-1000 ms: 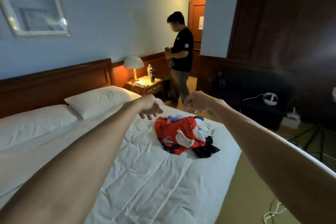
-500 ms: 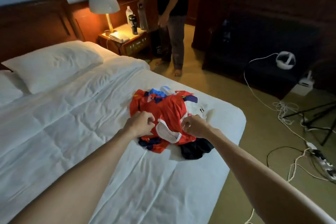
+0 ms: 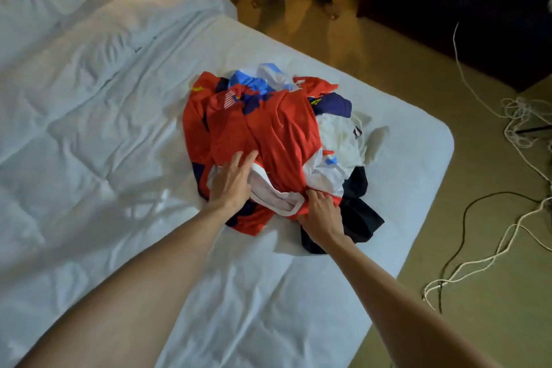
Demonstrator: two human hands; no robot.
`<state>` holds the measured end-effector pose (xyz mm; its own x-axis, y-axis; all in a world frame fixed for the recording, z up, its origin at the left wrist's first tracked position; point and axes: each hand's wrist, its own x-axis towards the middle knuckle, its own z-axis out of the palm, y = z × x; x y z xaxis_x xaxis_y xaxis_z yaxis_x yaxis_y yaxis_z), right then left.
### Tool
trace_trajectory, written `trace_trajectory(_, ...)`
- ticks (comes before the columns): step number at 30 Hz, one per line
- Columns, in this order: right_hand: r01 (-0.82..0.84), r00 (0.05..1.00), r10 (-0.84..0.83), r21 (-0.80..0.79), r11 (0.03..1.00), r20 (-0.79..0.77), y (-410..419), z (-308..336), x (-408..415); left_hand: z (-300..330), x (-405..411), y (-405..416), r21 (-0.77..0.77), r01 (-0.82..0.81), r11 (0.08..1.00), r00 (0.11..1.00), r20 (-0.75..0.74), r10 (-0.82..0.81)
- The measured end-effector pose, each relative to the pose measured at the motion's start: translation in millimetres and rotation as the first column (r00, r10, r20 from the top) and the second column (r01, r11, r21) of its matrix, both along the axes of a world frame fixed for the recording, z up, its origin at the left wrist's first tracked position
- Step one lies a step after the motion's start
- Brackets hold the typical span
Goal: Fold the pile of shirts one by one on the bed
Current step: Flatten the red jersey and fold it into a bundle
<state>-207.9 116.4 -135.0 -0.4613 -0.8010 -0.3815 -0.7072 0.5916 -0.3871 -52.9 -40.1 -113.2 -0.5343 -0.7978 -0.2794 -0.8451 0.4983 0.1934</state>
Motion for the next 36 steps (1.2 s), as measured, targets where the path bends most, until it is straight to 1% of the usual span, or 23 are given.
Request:
trace_trajectory(2,0.007,0.998,-0.008,-0.018,1.000,-0.055,-4.3,-9.1,0.4,-11.8,-4.8,-4.0,-0.019,-0.005,1.000,1.000,0.010,0.005)
trace_trajectory(5,0.005,0.995,-0.014,-0.089,0.996,-0.103,-7.2,-5.1,2.6,-12.9,-4.5,-3.1,-0.092,-0.081,0.993,0.993,-0.098,0.072)
trace_trajectory(8,-0.005,0.993,-0.018,-0.186,0.983,-0.119,-9.9,11.9,6.7,3.5,12.2,3.1,-0.075,-0.142,0.987,0.968,-0.218,0.123)
trace_trajectory(10,-0.054,0.985,0.010,-0.251,0.967,-0.172,-15.5,29.2,13.3,22.4,32.0,4.6,-0.067,-0.169,0.983,0.958,-0.244,0.148)
trace_trajectory(12,-0.091,0.980,0.025,-0.333,0.938,-0.199,-25.1,52.7,23.2,46.8,58.2,3.1,-0.097,-0.205,0.974,0.950,-0.258,0.174)
trace_trajectory(14,-0.124,0.984,0.054,-0.430,0.894,-0.172,-38.5,86.0,37.9,74.2,91.0,2.7,-0.124,-0.235,0.964,0.950,-0.237,0.201)
trace_trajectory(17,-0.207,0.978,0.160,-0.589,0.781,-0.132,-60.5,145.8,69.6,118.7,147.9,6.9,-0.179,-0.256,0.950,0.952,-0.218,0.215)
trace_trajectory(20,-0.240,0.966,0.240,-0.653,0.718,-0.092,-71.7,220.7,122.2,179.7,210.7,24.2,-0.246,-0.285,0.926,0.946,-0.230,0.230)
trace_trajectory(22,-0.281,0.953,0.283,-0.681,0.677,-0.111,-73.5,270.0,162.1,224.9,250.8,41.5,-0.280,-0.317,0.906,0.931,-0.274,0.241)
trace_trajectory(23,-0.307,0.941,0.313,-0.704,0.640,-0.126,-71.8,295.0,183.1,248.2,272.7,51.4,-0.291,-0.348,0.891,0.917,-0.305,0.259)
trace_trajectory(26,-0.390,0.900,0.388,-0.767,0.510,-0.200,-57.2,366.7,246.6,317.0,343.5,85.5,-0.261,-0.459,0.849,0.851,-0.402,0.337)
trace_trajectory(29,-0.428,0.867,0.432,-0.814,0.393,-0.248,-40.5,428.3,310.7,381.0,419.7,123.9,-0.224,-0.487,0.844,0.773,-0.560,0.297)
trace_trajectory(31,-0.453,0.846,0.452,-0.828,0.330,-0.282,-28.4,467.4,352.3,425.4,467.8,156.6,-0.207,-0.517,0.830,0.702,-0.658,0.273)
trace_trajectory(33,-0.489,0.822,0.463,-0.828,0.275,-0.332,-12.8,506.9,394.2,465.6,517.8,187.6,-0.227,-0.564,0.794,0.643,-0.723,0.251)
trace_trajectory(36,-0.524,0.792,0.486,-0.820,0.230,-0.369,2.4,556.4,437.1,513.1,574.9,216.8,-0.275,-0.620,0.735,0.594,-0.776,0.212)
